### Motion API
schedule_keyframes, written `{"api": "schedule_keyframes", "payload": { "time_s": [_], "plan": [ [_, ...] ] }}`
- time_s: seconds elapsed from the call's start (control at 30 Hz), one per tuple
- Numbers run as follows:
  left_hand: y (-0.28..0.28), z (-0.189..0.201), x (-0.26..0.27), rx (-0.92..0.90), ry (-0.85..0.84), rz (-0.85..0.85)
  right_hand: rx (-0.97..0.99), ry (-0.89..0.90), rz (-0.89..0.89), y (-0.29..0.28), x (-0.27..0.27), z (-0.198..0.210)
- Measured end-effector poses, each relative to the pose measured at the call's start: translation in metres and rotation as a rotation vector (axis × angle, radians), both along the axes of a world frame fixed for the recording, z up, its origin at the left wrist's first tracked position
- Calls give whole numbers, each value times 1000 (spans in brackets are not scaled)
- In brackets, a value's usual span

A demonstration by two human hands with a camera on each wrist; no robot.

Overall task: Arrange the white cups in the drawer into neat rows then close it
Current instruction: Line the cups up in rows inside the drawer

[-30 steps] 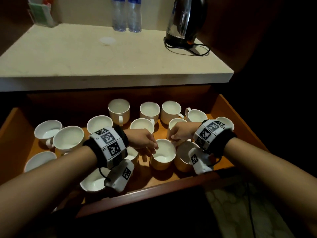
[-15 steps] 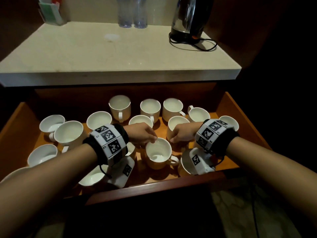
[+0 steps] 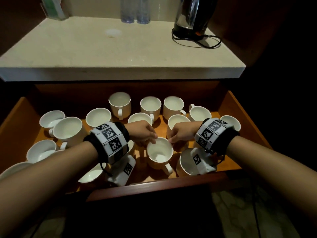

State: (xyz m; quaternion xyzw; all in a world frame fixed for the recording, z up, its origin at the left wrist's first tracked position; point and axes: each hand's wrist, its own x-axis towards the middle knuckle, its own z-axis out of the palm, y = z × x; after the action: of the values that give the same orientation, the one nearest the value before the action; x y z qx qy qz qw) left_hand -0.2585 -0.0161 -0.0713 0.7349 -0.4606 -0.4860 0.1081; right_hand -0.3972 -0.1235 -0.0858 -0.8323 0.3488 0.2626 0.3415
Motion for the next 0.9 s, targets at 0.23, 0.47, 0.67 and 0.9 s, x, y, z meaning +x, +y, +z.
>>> {"api": "schedule_keyframes", "payload": {
  "time_s": [0.23, 0.47, 0.67, 0.9],
  "plan": [
    [-2, 2, -2, -65, -16, -5, -1, -14, 43, 0, 3, -3],
    [-4, 3, -3, -73, -44, -22, -32, -93, -4, -5, -5, 2],
    [-13, 20, -3, -150, -8, 68, -163, -377, -396, -29, -22, 10],
    [-29, 28, -20, -162, 25, 186, -178, -349, -438, -43, -43, 10]
  ]
}}
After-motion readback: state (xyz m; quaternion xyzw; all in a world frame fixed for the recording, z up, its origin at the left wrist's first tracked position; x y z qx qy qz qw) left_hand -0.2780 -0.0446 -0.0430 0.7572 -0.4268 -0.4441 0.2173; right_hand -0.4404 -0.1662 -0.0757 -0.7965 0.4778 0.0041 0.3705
